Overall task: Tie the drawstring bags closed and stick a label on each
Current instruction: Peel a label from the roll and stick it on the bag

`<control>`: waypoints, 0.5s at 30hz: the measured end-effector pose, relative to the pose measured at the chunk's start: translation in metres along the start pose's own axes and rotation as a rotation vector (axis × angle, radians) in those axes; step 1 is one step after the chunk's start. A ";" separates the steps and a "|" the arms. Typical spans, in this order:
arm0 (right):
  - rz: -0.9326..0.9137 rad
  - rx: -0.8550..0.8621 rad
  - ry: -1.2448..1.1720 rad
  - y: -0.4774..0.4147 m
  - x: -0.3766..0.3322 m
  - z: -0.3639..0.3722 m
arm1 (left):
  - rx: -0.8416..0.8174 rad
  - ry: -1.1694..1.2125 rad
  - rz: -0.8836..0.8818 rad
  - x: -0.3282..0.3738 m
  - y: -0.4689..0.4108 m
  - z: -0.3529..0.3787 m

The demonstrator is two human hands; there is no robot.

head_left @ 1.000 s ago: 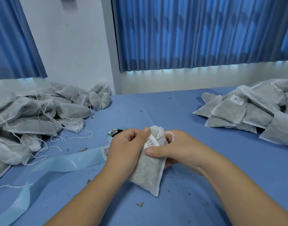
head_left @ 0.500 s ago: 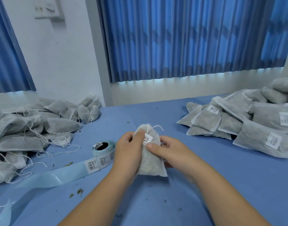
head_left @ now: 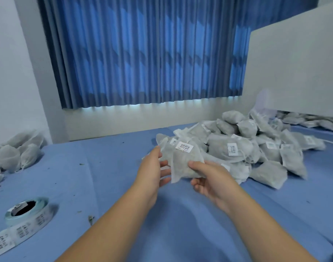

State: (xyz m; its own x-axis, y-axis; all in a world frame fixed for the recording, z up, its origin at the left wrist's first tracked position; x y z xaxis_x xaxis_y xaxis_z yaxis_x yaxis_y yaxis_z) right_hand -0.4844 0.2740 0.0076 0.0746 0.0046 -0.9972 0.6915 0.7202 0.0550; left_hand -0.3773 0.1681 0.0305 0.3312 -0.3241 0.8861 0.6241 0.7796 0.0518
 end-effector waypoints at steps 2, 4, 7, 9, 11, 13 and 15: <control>-0.027 0.047 -0.122 -0.011 -0.023 -0.021 | -0.008 0.042 -0.035 0.000 -0.001 0.016; -0.094 0.098 -0.337 -0.024 -0.055 -0.047 | -0.033 0.087 -0.043 0.003 -0.001 0.033; -0.140 0.268 -0.385 -0.042 -0.091 -0.091 | -0.075 0.146 -0.016 0.014 0.000 0.052; -0.073 0.361 -0.270 -0.048 -0.089 -0.107 | -0.105 0.155 0.005 0.021 0.002 0.057; -0.003 0.358 -0.189 -0.048 -0.075 -0.105 | -0.126 0.154 0.011 0.027 0.004 0.054; 0.042 0.282 -0.153 -0.048 -0.058 -0.086 | -0.127 0.164 0.001 0.031 0.007 0.046; 0.086 0.209 -0.102 -0.048 -0.041 -0.062 | -0.107 0.185 -0.022 0.033 0.009 0.035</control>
State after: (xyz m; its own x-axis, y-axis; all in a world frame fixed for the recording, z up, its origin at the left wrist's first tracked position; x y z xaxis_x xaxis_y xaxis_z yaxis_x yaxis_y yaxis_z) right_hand -0.5652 0.2827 0.0426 0.2042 -0.0185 -0.9788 0.8126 0.5608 0.1589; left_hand -0.3857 0.1830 0.0758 0.4346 -0.4407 0.7854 0.7009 0.7131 0.0123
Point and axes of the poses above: each hand's wrist, its own y-axis away from the middle knuckle, its own z-axis out of the palm, x = y × z, the point moved 4 cm from there along -y, towards the middle knuckle, and after that the axes turned 14 degrees about y, right-handed, at the moved point
